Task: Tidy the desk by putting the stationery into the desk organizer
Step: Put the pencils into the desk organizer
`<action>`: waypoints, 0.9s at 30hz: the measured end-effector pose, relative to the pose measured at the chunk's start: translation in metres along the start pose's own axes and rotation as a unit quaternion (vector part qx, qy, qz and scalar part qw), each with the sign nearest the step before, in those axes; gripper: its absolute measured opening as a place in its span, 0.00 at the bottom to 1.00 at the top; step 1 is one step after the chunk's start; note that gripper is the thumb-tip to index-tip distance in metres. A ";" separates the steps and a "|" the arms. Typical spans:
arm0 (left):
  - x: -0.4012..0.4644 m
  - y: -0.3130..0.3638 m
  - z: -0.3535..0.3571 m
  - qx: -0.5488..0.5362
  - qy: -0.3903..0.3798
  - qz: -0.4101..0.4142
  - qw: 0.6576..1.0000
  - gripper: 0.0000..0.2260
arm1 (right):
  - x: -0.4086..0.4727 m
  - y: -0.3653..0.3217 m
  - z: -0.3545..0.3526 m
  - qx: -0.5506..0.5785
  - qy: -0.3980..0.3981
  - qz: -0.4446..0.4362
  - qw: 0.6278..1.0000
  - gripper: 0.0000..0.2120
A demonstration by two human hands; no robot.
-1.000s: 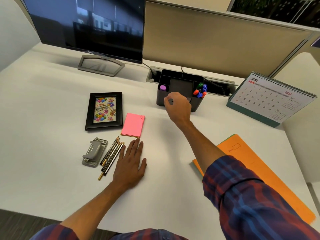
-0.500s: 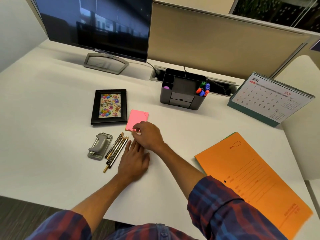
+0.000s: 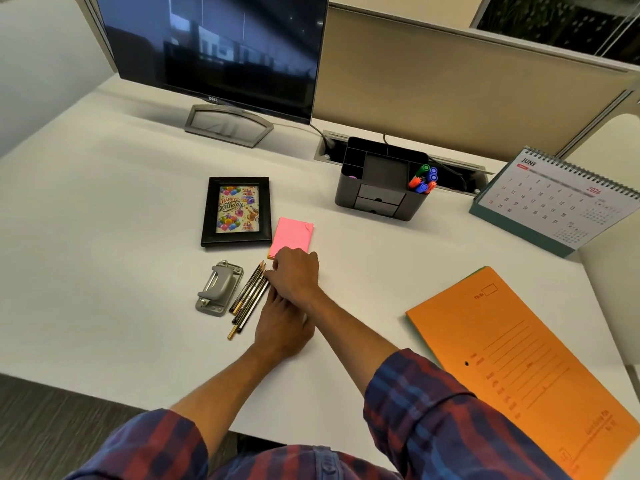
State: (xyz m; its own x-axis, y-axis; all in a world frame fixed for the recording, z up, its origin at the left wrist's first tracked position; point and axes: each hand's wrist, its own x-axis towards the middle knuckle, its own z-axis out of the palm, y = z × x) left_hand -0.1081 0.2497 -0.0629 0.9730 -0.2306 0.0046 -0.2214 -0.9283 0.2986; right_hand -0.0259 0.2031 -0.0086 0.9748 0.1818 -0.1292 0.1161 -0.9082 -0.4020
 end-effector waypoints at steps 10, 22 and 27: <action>0.003 -0.003 0.002 0.020 -0.007 0.015 1.000 0.28 | 0.001 -0.002 -0.004 0.031 -0.001 0.033 0.999 0.10; 0.000 0.004 -0.009 0.010 -0.022 -0.001 1.000 0.23 | -0.003 -0.002 -0.009 0.027 -0.047 0.036 0.998 0.15; -0.001 0.003 -0.008 -0.001 -0.018 -0.002 1.000 0.22 | -0.007 -0.005 -0.008 0.015 -0.035 0.036 0.999 0.10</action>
State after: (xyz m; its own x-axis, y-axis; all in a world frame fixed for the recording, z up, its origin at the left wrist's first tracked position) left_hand -0.1087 0.2495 -0.0542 0.9710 -0.2373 -0.0302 -0.2175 -0.9286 0.3007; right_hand -0.0321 0.2028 0.0017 0.9645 0.1442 -0.2215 0.0401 -0.9082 -0.4165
